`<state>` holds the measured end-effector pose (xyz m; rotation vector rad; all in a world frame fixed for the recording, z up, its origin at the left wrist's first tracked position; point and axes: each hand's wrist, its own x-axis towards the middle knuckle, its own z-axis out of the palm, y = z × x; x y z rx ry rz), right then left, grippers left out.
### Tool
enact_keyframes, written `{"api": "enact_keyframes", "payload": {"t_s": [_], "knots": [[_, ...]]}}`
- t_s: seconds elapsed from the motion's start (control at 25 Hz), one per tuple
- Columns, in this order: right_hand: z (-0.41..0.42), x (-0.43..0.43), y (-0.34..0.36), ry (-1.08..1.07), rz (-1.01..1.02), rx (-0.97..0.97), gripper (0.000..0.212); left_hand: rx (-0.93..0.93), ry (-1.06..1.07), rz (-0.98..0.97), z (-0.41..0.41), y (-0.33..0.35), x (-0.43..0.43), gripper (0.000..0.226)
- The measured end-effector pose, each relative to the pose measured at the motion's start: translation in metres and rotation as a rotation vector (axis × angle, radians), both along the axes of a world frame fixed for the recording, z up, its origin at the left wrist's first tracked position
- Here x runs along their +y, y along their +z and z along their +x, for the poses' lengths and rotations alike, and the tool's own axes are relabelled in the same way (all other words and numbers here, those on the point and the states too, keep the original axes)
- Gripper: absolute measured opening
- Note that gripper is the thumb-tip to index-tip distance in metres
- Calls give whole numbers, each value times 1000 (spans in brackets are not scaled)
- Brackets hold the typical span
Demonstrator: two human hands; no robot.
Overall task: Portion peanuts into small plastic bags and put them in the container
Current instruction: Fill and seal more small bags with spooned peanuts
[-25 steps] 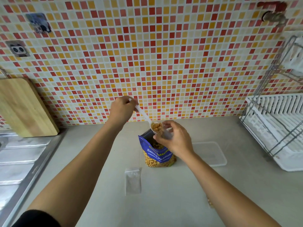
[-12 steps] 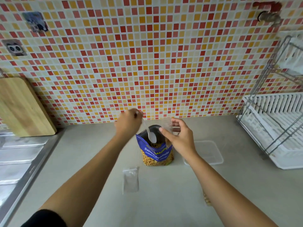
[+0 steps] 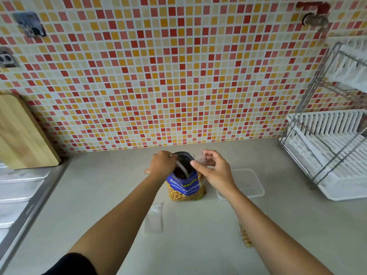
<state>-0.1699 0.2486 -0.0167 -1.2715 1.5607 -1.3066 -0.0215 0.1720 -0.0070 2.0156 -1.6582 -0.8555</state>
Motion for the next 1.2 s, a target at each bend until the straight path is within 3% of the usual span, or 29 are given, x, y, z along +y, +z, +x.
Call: {"api": "enact_keyframes", "payload": {"t_s": [0.32,0.68,0.8,1.0,1.2], "knots": [[-2,0,0,-1,4,-14,50,460,162,-4,17,9,-3,22],[-9,0,6,-66,-41,15,46,598,276,36,41,11,-8,14],[-8,2,10,-50,-36,165,54,617,308,34,56,13,-12,20],[5,3,19,-50,-49,593,57,683,261,-54,74,42,-16,19],[17,-5,22,-55,-36,718,58,666,237,-105,63,78,-9,13]]}}
